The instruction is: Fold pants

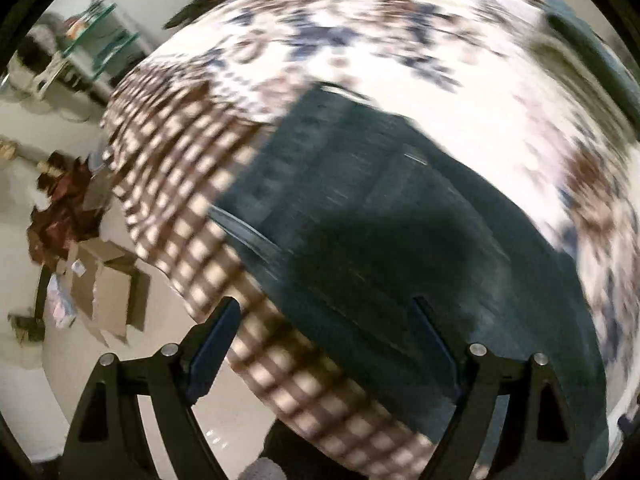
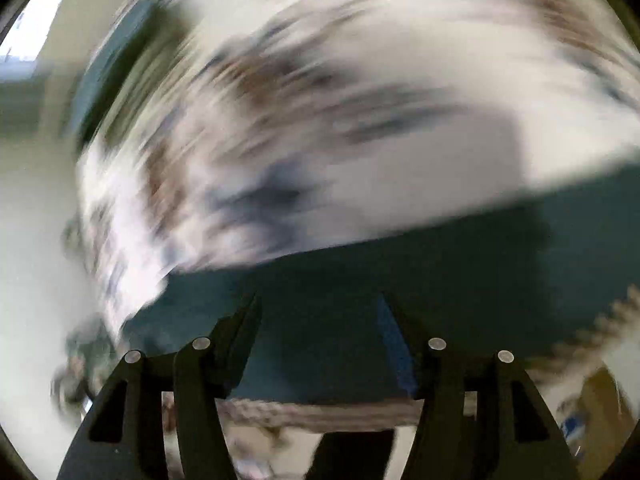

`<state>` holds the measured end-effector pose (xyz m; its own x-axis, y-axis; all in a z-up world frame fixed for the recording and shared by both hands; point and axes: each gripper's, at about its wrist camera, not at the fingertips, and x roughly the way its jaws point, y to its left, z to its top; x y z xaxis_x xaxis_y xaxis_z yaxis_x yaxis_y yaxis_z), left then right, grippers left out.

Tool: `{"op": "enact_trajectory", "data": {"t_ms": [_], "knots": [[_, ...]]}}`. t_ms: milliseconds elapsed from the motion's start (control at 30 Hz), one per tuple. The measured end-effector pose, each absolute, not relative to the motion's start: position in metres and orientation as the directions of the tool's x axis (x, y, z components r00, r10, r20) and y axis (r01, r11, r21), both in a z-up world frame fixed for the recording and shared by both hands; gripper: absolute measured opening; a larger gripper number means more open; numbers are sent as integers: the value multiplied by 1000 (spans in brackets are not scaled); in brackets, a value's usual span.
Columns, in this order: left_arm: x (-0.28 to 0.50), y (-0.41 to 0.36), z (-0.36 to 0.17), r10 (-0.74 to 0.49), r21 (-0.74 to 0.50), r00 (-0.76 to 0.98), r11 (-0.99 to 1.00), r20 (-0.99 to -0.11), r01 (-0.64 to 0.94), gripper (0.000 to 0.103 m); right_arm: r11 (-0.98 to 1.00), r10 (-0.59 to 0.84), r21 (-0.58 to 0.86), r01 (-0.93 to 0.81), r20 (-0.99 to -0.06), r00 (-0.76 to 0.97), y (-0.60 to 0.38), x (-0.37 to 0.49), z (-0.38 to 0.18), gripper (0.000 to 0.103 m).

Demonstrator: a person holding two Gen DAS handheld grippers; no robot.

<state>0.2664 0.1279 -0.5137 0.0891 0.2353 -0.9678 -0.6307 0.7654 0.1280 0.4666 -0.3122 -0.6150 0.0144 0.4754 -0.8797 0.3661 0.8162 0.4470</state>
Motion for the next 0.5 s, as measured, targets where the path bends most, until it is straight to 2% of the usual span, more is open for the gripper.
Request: {"op": "enact_trajectory", "data": {"t_ms": [167,300,333,367,400,433,500], "knots": [[263,177,-552,213,155,5,726,-977,-670,87,858,513,497,129,-839,-179,-141,548,-661,62],[257,187,-560,169,119,10,733,-986,-670,90,877,465,480,30,-829,-311,-57,580,-701,62],[256,187,-560,165,114,14,738,-986,-665,91,883,447,469,13,-834,-324,-47,581,-705,58],[256,188,-561,162,111,17,743,-987,-660,91,886,430,463,-23,-838,-336,-32,580,-707,50],[256,188,-561,159,109,17,749,-987,-654,91,898,389,434,-67,-857,-338,-20,579,-708,23],[256,189,-562,153,105,17,753,-988,-650,91,906,361,412,-98,-872,-331,-13,580,-707,15],[256,191,-564,138,94,18,761,-990,-642,91,918,299,353,-180,-916,-268,-2,577,-695,10]]}}
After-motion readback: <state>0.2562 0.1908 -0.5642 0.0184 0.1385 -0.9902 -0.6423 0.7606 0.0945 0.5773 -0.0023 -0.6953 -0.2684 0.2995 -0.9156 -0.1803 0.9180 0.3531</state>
